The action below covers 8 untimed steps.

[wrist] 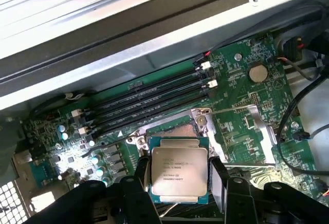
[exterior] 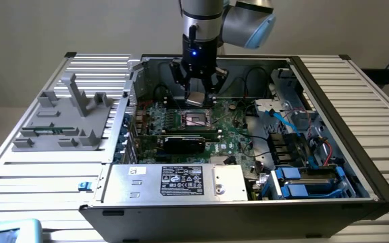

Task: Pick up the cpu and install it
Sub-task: 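Place the cpu into insertion slot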

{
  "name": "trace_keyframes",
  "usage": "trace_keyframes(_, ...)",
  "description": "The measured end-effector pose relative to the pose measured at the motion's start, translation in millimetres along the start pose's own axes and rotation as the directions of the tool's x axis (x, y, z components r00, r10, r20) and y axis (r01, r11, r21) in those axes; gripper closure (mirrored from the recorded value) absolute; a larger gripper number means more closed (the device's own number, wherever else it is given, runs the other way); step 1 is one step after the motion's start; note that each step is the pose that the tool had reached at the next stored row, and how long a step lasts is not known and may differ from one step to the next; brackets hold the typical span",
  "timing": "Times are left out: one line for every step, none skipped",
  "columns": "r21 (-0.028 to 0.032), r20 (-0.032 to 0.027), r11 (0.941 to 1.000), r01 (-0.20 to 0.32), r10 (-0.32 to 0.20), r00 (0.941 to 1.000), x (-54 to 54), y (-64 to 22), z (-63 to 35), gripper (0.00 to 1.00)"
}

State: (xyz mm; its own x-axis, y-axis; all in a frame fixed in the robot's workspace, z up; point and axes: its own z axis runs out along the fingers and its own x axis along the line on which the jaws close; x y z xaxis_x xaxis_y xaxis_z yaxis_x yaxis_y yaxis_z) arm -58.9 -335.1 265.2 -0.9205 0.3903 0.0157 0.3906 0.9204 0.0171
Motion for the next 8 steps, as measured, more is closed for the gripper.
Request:
trace_keyframes(-0.0003,0.0003,0.9999,-0.017,0.017,0.9999,0.0,0.0,0.1,0.44)
trace_keyframes(-0.0006,0.0006,0.9994,-0.033,0.033,0.9994,0.0,0.0,0.2,0.44)
trace_keyframes(-0.0008,0.0008,0.9988,-0.049,0.049,0.9988,0.0,0.0,0.2,0.44)
trace_keyframes(-0.0011,0.0011,0.9979,-0.065,0.065,0.9979,0.0,0.0,0.3,0.44)
trace_keyframes(-0.0014,0.0013,0.9966,-0.082,0.082,0.9966,0.0,0.0,0.4,0.44)
trace_keyframes(-0.0017,0.0016,0.9951,-0.099,0.099,0.9951,0.0,0.0,0.5,0.44)
trace_keyframes(-0.0019,0.0019,0.9934,-0.115,0.115,0.9934,0.0,0.0,0.5,0.44)
trace_keyframes(-0.0022,0.0022,0.9912,-0.132,0.132,0.9912,0.0,0.0,0.6,0.44)
